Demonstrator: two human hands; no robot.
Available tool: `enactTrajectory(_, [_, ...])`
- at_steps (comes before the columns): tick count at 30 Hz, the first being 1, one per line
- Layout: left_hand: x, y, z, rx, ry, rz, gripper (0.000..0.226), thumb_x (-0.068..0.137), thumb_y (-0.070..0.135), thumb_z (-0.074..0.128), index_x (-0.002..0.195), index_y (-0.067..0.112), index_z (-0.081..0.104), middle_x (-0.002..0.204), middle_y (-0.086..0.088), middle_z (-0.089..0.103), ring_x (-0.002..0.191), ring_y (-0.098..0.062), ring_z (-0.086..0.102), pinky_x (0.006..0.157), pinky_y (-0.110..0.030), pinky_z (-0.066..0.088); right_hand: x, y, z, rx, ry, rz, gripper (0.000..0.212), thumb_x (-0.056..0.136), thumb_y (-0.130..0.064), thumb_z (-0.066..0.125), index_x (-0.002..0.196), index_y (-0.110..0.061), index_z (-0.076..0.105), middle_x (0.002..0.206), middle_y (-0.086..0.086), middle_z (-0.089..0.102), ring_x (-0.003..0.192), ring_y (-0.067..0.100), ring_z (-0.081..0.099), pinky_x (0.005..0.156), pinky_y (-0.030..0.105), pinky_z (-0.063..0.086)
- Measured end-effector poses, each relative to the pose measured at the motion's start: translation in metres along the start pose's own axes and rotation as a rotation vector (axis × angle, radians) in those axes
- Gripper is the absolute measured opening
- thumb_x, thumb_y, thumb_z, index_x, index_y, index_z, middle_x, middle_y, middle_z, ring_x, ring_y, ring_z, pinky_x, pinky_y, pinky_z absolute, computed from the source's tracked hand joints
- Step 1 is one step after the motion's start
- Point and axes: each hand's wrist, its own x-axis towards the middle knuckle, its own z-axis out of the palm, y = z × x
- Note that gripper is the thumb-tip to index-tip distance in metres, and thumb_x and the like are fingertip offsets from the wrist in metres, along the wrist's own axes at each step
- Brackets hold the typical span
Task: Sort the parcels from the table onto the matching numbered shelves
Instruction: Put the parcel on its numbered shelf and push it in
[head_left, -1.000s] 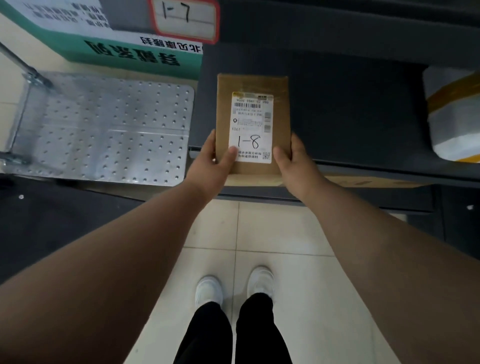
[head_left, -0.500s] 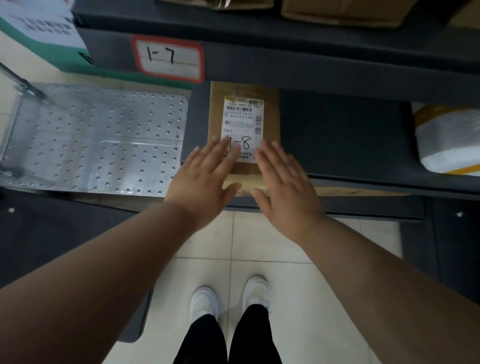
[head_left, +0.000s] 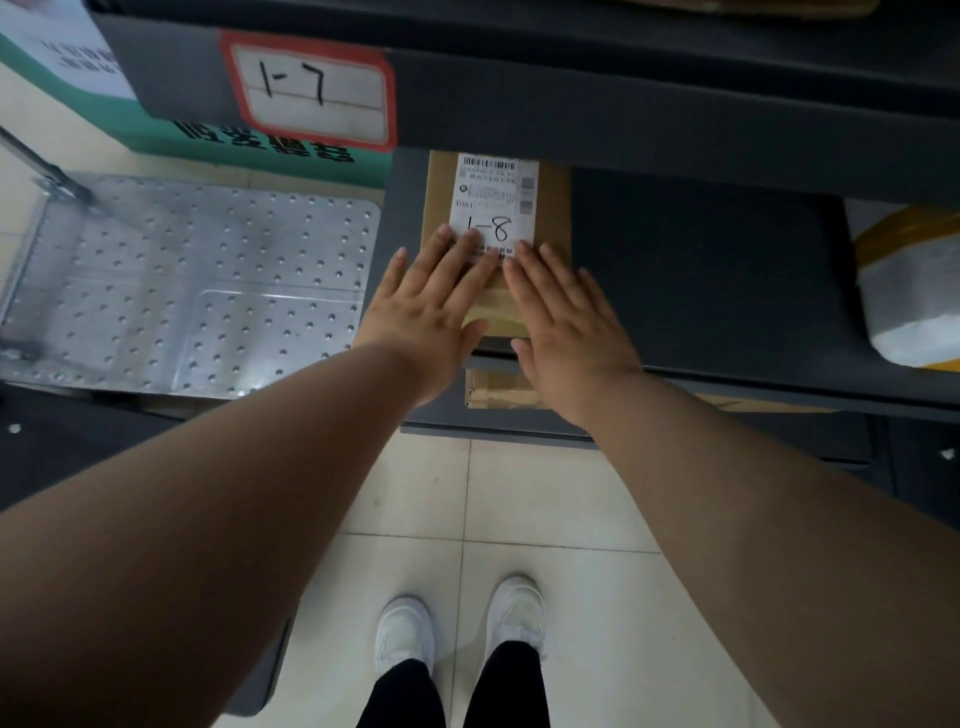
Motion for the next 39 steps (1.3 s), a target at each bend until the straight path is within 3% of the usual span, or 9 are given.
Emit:
enactTrajectory(7, [0.041, -0.006, -0.01, 0.012, -0.019, -0.059, 0.062, 0.1, 0.05, 0.013, 0.151, 0.026, -0.014, 0.159, 0.006, -0.021, 0.145, -0.016, -0.023, 0.119, -0.042, -0.01, 0.038, 0.017, -0.01, -0.033, 0.032, -0.005, 0.069, 0.102, -0.042, 0.027, 0.151, -0.018, -0.015, 0.16, -0.002, -0.019, 0.146, 0.015, -0.019, 0.12, 0.039, -0.008])
enactTrajectory(16, [0.046, 0.008, -0.025, 0.062, -0.074, -0.137, 0.06, 0.1, 0.048, 0.003, 0.149, 0.021, -0.021, 0.159, 0.001, -0.02, 0.145, -0.015, -0.022, 0.117, -0.039, -0.016, 0.04, 0.019, -0.032, -0.065, -0.055, 0.015, 0.065, 0.103, -0.045, 0.017, 0.151, -0.016, -0.017, 0.159, 0.0, -0.021, 0.145, 0.015, -0.021, 0.116, 0.034, -0.016])
enactTrajectory(24, [-0.013, 0.021, -0.049, 0.072, -0.093, 0.008, 0.058, 0.099, 0.048, 0.002, 0.139, 0.023, -0.031, 0.157, 0.003, -0.027, 0.142, -0.012, -0.026, 0.118, -0.037, -0.014, -0.027, 0.012, -0.056, -0.022, -0.162, 0.072, 0.064, 0.102, -0.048, 0.01, 0.143, -0.019, -0.029, 0.149, -0.005, -0.037, 0.141, 0.012, -0.03, 0.112, 0.031, -0.019])
enactTrajectory(32, [-0.071, 0.063, -0.11, 0.145, -0.118, 0.206, 0.062, 0.099, 0.048, 0.003, 0.147, 0.02, -0.025, 0.158, 0.001, -0.026, 0.144, -0.014, -0.024, 0.12, -0.038, -0.009, -0.129, -0.016, -0.108, 0.009, -0.151, 0.231, 0.062, 0.102, -0.045, 0.01, 0.15, -0.017, -0.02, 0.157, -0.002, -0.026, 0.144, 0.013, -0.024, 0.119, 0.033, -0.011])
enactTrajectory(39, [-0.139, 0.13, -0.188, 0.208, -0.088, 0.485, 0.063, 0.1, 0.05, 0.003, 0.148, 0.02, -0.022, 0.157, 0.004, -0.025, 0.144, -0.012, -0.025, 0.118, -0.035, -0.013, -0.248, -0.047, -0.178, 0.014, -0.059, 0.393, 0.062, 0.102, -0.045, 0.012, 0.151, -0.017, -0.016, 0.159, -0.002, -0.021, 0.145, 0.014, -0.02, 0.119, 0.033, -0.008])
